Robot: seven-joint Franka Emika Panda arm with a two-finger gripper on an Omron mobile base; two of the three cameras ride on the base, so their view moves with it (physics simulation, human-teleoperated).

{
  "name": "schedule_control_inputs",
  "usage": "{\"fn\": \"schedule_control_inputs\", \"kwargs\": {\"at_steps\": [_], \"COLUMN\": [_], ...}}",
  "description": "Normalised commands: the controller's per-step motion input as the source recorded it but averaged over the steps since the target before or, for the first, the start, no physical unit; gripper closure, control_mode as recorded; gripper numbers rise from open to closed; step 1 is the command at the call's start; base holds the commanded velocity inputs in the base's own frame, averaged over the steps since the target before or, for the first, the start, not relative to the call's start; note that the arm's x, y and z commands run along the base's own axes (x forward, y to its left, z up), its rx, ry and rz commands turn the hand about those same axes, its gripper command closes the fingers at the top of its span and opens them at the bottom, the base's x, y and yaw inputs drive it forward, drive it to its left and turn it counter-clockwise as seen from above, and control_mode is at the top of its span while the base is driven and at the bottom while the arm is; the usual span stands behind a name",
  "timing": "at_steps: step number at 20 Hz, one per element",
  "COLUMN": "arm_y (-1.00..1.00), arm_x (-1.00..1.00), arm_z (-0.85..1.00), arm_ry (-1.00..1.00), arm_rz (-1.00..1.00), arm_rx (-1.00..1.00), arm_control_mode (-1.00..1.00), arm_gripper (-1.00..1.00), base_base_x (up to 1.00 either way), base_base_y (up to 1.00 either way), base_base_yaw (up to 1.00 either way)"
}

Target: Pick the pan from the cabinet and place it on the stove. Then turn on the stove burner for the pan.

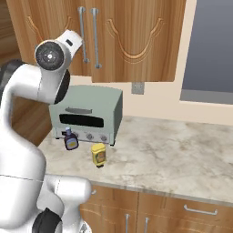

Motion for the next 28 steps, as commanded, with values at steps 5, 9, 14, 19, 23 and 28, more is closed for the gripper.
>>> {"fn": "schedule_control_inputs", "kwargs": {"at_steps": [5, 9, 14, 19, 23, 28], "arm_y": [-0.01, -0.02, -0.13, -0.17, -0.12, 0.00], "arm_x": [0.40, 0.37, 0.34, 0.33, 0.34, 0.23], "arm_z": [-0.11, -0.02, 0.00, 0.00, 0.00, 0.00], "arm_ry": [0.02, 0.00, 0.05, 0.09, 0.09, 0.03], "arm_rz": [-0.29, -0.26, -0.21, -0.17, -0.09, 0.00], "arm_rx": [-0.37, -0.28, -0.15, -0.10, -0.08, -0.04], "arm_control_mode": [-1.00, -1.00, -1.00, -1.00, -1.00, -1.00], "arm_gripper": [-1.00, -1.00, -1.00, -1.00, -1.00, -1.00], "base_base_x": [0.00, 0.00, 0.00, 0.00, 0.00, 0.00], "base_base_y": [0.00, 0.00, 0.00, 0.00, 0.00, 0.00], "base_base_yaw": [0.00, 0.00, 0.00, 0.00, 0.00, 0.00]}}
